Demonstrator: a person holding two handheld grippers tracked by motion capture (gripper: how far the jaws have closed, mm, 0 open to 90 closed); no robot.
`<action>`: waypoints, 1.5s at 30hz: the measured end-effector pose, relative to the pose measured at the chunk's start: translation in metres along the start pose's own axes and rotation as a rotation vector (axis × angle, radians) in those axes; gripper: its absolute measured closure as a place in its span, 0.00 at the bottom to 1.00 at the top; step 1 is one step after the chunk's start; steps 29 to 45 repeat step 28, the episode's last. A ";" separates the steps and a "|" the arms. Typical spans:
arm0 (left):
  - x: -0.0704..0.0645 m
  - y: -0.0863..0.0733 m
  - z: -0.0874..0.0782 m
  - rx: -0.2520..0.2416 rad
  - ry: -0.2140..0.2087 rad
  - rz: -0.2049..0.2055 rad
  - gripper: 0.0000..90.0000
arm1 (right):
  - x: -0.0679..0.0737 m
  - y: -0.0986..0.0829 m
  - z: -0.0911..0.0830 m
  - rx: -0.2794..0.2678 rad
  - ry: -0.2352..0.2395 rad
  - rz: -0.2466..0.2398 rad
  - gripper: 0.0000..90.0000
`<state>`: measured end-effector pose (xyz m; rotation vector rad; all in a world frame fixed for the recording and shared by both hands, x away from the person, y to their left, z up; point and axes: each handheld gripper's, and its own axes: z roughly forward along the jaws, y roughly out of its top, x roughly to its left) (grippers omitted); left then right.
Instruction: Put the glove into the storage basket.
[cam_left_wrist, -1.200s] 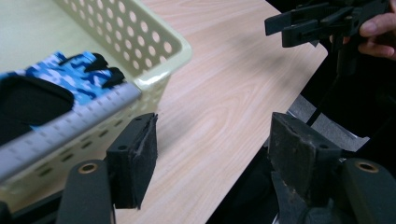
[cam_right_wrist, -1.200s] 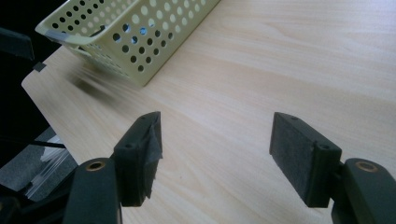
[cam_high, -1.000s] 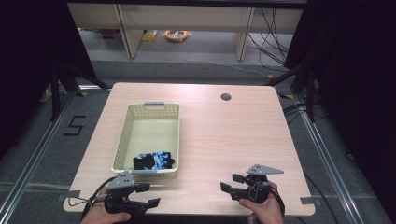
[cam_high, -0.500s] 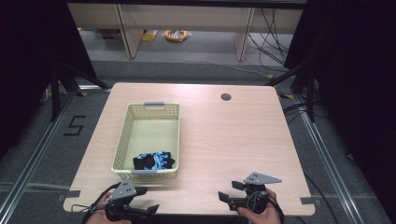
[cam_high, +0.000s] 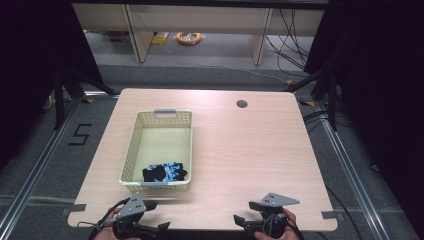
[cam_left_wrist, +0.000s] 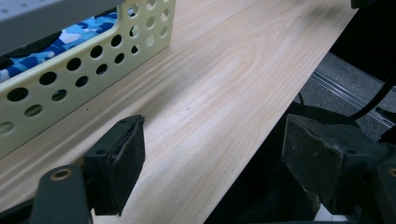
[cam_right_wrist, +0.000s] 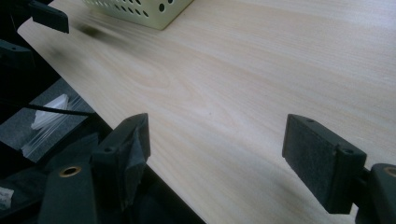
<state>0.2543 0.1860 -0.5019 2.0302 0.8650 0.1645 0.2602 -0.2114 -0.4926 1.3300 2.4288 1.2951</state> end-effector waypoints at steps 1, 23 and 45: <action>0.001 0.000 0.001 -0.008 -0.002 0.015 0.23 | 0.002 -0.001 0.001 0.002 0.014 0.025 0.27; 0.002 -0.002 0.003 0.031 0.027 0.047 0.22 | 0.004 -0.007 0.005 0.055 -0.016 -0.036 0.22; 0.002 -0.002 0.002 0.027 0.007 0.053 0.22 | 0.002 -0.007 0.006 0.061 -0.023 -0.054 0.21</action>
